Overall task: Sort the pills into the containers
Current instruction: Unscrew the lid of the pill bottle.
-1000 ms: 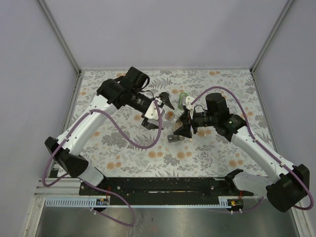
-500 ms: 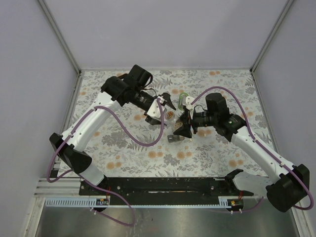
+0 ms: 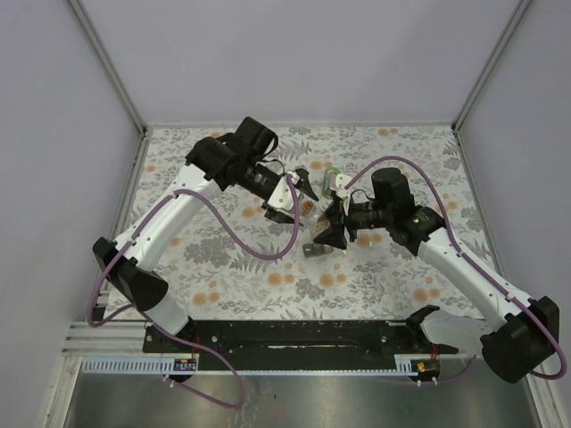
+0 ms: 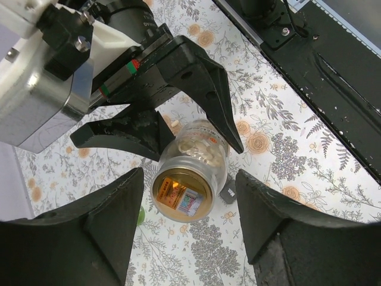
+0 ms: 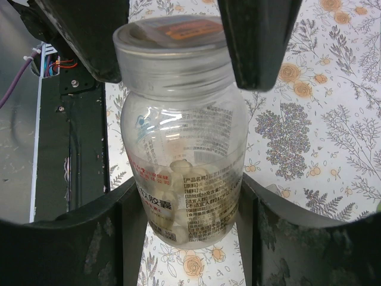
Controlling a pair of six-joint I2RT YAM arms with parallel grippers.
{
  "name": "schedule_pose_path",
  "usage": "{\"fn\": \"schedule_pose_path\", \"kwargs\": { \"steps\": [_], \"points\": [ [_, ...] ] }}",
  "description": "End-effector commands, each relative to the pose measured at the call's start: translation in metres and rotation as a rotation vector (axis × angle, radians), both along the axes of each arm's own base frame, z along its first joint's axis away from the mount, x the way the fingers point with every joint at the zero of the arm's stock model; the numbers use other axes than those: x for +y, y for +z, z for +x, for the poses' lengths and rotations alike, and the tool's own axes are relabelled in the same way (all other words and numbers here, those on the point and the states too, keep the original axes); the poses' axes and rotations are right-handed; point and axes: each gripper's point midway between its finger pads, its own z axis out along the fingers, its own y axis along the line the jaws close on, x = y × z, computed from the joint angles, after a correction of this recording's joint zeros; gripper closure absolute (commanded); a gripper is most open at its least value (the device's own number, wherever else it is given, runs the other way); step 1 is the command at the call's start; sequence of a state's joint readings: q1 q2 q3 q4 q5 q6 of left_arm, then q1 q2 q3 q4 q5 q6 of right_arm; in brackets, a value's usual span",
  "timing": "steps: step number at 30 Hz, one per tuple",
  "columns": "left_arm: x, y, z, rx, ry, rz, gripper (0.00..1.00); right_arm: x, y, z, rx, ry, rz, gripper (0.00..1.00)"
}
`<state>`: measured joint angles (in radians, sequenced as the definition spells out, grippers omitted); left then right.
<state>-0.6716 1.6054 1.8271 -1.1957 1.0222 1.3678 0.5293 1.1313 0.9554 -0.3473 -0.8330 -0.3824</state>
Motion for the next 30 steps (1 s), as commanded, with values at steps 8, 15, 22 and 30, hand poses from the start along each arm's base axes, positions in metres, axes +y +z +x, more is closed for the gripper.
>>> {"fn": "schedule_pose_path", "kwargs": {
  "steps": [8,15,22,30],
  "points": [
    [-0.01,0.015,-0.005,0.031,-0.041,-0.061,0.45,0.002,0.019,0.0,-0.068,0.023,0.036,1.0],
    [-0.008,0.013,-0.006,0.047,-0.026,-0.055,0.73,0.001,0.019,0.003,-0.075,0.011,0.035,1.0],
    [-0.012,0.016,0.0,0.099,0.035,-0.072,0.73,0.001,0.022,0.006,-0.092,-0.015,0.041,1.0],
    [-0.024,0.025,0.019,0.261,0.214,-0.09,0.82,-0.005,0.028,0.018,-0.146,-0.098,0.05,1.0]
  ]
}}
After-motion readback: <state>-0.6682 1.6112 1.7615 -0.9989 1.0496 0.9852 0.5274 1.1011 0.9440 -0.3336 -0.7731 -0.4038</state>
